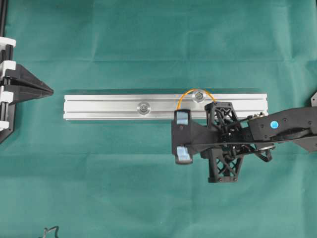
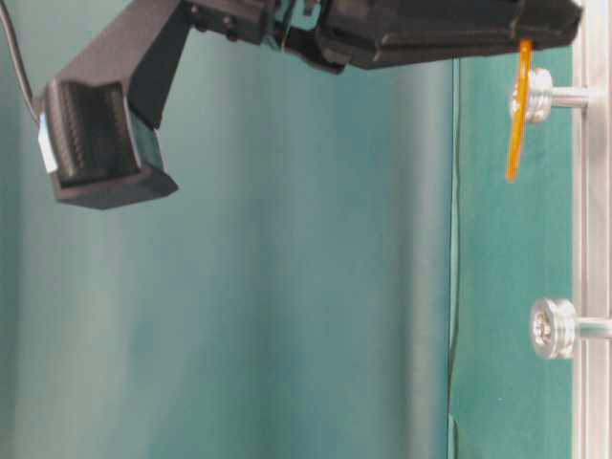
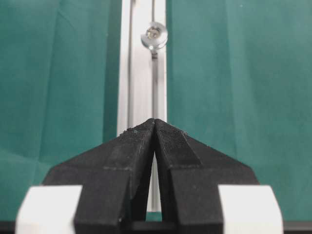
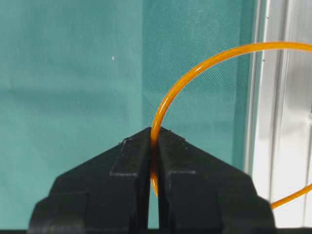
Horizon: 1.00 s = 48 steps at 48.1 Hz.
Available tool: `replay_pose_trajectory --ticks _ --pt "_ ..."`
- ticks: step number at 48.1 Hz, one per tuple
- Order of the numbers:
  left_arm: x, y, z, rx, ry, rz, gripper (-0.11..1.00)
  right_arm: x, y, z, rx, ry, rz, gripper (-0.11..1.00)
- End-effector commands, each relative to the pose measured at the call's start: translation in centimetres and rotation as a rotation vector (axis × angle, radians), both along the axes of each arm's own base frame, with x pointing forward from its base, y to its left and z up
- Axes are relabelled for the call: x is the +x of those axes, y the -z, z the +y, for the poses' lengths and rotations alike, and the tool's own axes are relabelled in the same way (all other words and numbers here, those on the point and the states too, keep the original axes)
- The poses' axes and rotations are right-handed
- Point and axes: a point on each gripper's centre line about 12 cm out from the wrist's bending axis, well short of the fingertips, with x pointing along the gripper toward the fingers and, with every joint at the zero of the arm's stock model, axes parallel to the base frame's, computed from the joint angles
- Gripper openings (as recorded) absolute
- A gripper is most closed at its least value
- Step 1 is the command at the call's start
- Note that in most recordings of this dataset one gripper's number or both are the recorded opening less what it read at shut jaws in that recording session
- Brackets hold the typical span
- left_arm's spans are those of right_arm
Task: Hook the rubber onto the shaft.
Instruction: 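Swing the right gripper left, looping the band over the right peg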
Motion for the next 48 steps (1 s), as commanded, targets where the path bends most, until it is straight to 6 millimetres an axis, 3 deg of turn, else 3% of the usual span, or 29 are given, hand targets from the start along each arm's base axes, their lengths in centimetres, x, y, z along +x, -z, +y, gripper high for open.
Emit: replay_pose_trajectory --ticks 1,22,48 --pt "0.32 -0.93 -0.01 0.004 0.002 -0.026 0.00 0.34 -1.22 0.25 0.030 0.056 -0.027 0.05" --pt "0.25 -0.82 -0.01 0.006 0.003 -0.015 0.00 0.17 -1.16 0.21 0.125 0.308 -0.002 0.05" --pt "0.25 -0.82 -0.01 0.004 0.002 -0.015 0.00 0.81 -0.79 -0.03 0.195 0.466 -0.016 0.05"
